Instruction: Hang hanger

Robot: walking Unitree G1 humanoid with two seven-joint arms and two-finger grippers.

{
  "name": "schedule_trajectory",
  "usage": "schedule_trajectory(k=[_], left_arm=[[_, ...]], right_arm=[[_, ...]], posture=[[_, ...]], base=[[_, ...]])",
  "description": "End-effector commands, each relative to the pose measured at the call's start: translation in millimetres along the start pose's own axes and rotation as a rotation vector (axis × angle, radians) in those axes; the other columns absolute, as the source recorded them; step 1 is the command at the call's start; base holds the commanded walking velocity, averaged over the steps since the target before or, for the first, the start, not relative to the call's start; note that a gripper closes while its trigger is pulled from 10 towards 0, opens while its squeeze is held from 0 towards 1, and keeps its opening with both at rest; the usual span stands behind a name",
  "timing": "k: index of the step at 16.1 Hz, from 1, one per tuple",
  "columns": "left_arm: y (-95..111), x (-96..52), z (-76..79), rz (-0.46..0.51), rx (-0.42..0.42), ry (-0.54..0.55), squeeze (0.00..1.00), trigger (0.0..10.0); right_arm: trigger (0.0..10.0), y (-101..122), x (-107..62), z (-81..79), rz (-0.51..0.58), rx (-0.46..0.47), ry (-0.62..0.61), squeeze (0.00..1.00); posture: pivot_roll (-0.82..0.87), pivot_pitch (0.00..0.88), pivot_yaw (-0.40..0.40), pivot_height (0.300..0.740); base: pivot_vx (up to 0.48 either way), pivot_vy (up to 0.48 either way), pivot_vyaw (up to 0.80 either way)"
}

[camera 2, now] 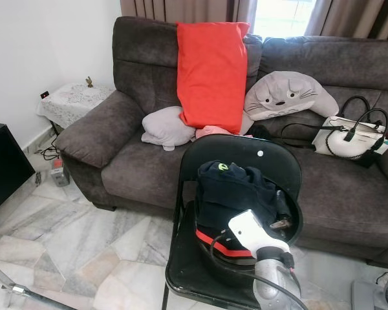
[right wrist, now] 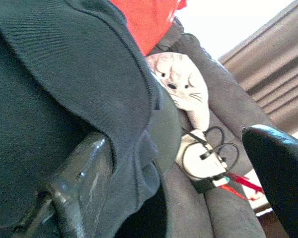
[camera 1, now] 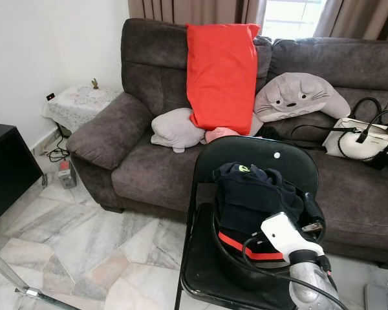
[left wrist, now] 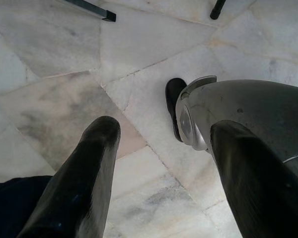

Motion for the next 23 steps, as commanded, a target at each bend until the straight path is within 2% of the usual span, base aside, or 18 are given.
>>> schedule_trajectory(k=[1, 4, 7, 10, 14, 15, 16, 17, 18, 19, 23], left_arm=[[-3.1, -0.5, -1.2, -0.015, 0.001, 0.003, 0.0, 10.0], [-2.8, -0.5, -1.4, -0.014, 0.004, 0.002, 0.0, 10.0], [-2.5, -0.5, -1.4, -0.014, 0.007, 0.0, 0.0, 10.0], [-1.8, -0.4, -1.5, -0.014, 0.008, 0.0, 0.0, 10.0], [-1.5, -0.3, -1.5, -0.012, 0.006, 0.001, 0.0, 10.0], [-1.6, -0.3, -1.6, -0.013, 0.005, 0.001, 0.0, 10.0], [-1.5, -0.3, -1.6, -0.013, 0.005, 0.0, 0.0, 10.0], [-1.5, -0.3, -1.6, -0.013, 0.006, 0.0, 0.0, 10.0], [-1.5, -0.3, -1.6, -0.013, 0.006, 0.0, 0.0, 10.0], [-1.2, -0.2, -1.7, -0.012, 0.007, 0.0, 0.0, 10.0], [-0.7, -0.1, -1.7, -0.01, 0.005, 0.002, 0.0, 10.0]], right_arm=[[10.0, -2.3, 2.4, 5.0, -0.001, -0.01, -0.026, 0.0], [10.0, -8.6, 4.2, 10.9, -0.034, 0.008, -0.077, 0.0], [10.0, -11.4, 10.2, 1.7, -0.052, 0.049, -0.017, 0.0], [10.0, -5.1, 19.6, -1.5, -0.029, 0.066, -0.001, 0.0], [10.0, 2.2, 27.4, 5.8, 0.016, 0.073, -0.065, 0.0], [10.0, 1.4, 26.6, 2.9, 0.008, 0.086, -0.054, 0.0], [10.0, -3.0, 25.1, -3.1, -0.041, 0.173, -0.029, 0.0], [10.0, -8.7, 24.2, -7.0, -0.126, 0.34, -0.027, 0.0], [10.0, -11.2, 23.9, -9.0, -0.177, 0.46, -0.03, 0.0], [10.0, -4.4, 27.5, -6.6, -0.147, 0.525, -0.038, 0.0], [10.0, -0.4, 34.0, 1.0, -0.102, 0.499, -0.061, 0.0]], posture=[[-0.06, 0.0, 0.012, 0.74], [-0.06, 0.0, 0.014, 0.74], [-0.06, 0.0, 0.02, 0.74], [-0.05, 0.0, 0.022, 0.74], [-0.04, 0.0, 0.02, 0.74], [-0.05, 0.0, 0.021, 0.74], [-0.05, 0.0, 0.022, 0.74], [-0.05, 0.0, 0.023, 0.74], [-0.05, 0.0, 0.023, 0.74], [-0.04, 0.0, 0.025, 0.74], [-0.04, 0.0, 0.021, 0.74]], base=[[0.0, 0.0, 0.0], [0.0, 0.0, 0.0], [0.0, 0.0, 0.0], [0.0, 0.0, 0.0], [0.0, 0.0, 0.0], [0.0, 0.0, 0.0], [0.0, 0.0, 0.0], [0.0, 0.0, 0.0], [0.0, 0.0, 0.0], [0.0, 0.0, 0.0], [0.0, 0.0, 0.0]])
Point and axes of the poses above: a point about 5 cm out from each wrist's last joint towards the gripper, its own x axis pointing out of the wrist towards the gripper, its own y axis along the axis of the wrist's last joint, z = x × y, the point moved 1 cm from there along x, pointing out of the wrist towards the gripper, and after that the axes turned 3 degrees about -x, right-handed, at the moved point
